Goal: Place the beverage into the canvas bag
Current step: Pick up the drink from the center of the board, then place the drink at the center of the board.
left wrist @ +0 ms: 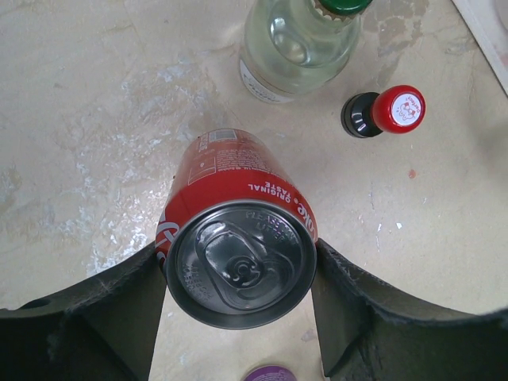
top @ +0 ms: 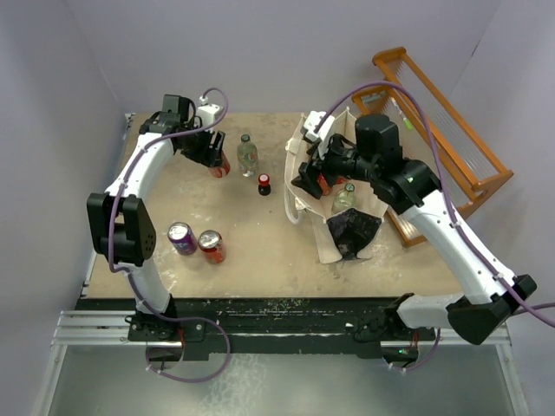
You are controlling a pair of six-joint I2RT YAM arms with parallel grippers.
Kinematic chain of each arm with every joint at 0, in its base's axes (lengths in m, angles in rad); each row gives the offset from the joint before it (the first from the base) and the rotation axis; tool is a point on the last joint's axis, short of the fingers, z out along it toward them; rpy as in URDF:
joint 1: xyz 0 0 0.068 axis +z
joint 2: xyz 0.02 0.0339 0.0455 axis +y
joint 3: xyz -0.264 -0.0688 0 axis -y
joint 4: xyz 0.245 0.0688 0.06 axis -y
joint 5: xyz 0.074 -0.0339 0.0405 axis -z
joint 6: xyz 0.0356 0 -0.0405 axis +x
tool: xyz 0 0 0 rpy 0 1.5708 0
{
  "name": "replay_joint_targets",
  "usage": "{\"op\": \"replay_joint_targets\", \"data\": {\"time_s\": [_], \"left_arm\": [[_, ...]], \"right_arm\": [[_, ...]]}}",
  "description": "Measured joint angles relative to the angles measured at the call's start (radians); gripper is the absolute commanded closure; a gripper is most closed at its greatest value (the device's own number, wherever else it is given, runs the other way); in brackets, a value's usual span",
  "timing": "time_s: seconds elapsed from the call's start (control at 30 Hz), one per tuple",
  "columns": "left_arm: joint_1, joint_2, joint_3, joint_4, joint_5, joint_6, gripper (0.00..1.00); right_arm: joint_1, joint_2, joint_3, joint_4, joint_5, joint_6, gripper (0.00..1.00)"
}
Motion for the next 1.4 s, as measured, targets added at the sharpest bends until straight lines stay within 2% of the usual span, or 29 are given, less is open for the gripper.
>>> {"op": "replay_joint_targets", "data": {"time_s": [0.37, 0.6, 0.7, 0.87, 0.97, 1.27, 1.4], "left_arm": [[0.000, -0.029, -0.001, -0.003, 0.010, -0.012, 1.00], [-0.016, -0.142, -0.082, 0.003, 0.072, -0.002, 1.00], [-0.073, -0.204, -0.169, 0.003, 0.101, 0.048, 1.00], [-0.278, -0.292, -0.336, 0.010, 0.141, 0.135, 1.00], [-0.378, -0.299, -0.383, -0.003, 0.169, 0.162, 1.00], [-0.450, -0.217, -0.395, 0.011, 0.097, 0.226, 1.00], [-0.473, -0.148, -0.394, 0.008, 0.047, 0.244, 0.92]], "right_arm": [[0.125, 0.070, -0.026, -0.034, 0.166, 0.091, 0.23], [0.139, 0.070, -0.080, -0.032, 0.272, 0.118, 0.26], [0.139, 0.070, -0.093, -0.034, 0.288, 0.121, 0.26], [0.139, 0.045, -0.112, -0.029, 0.292, 0.127, 0.26], [0.139, -0.007, -0.130, -0.026, 0.296, 0.148, 0.26], [0.139, -0.100, -0.135, -0.001, 0.323, 0.168, 0.26], [0.138, -0.101, -0.163, 0.011, 0.331, 0.168, 0.26]]}}
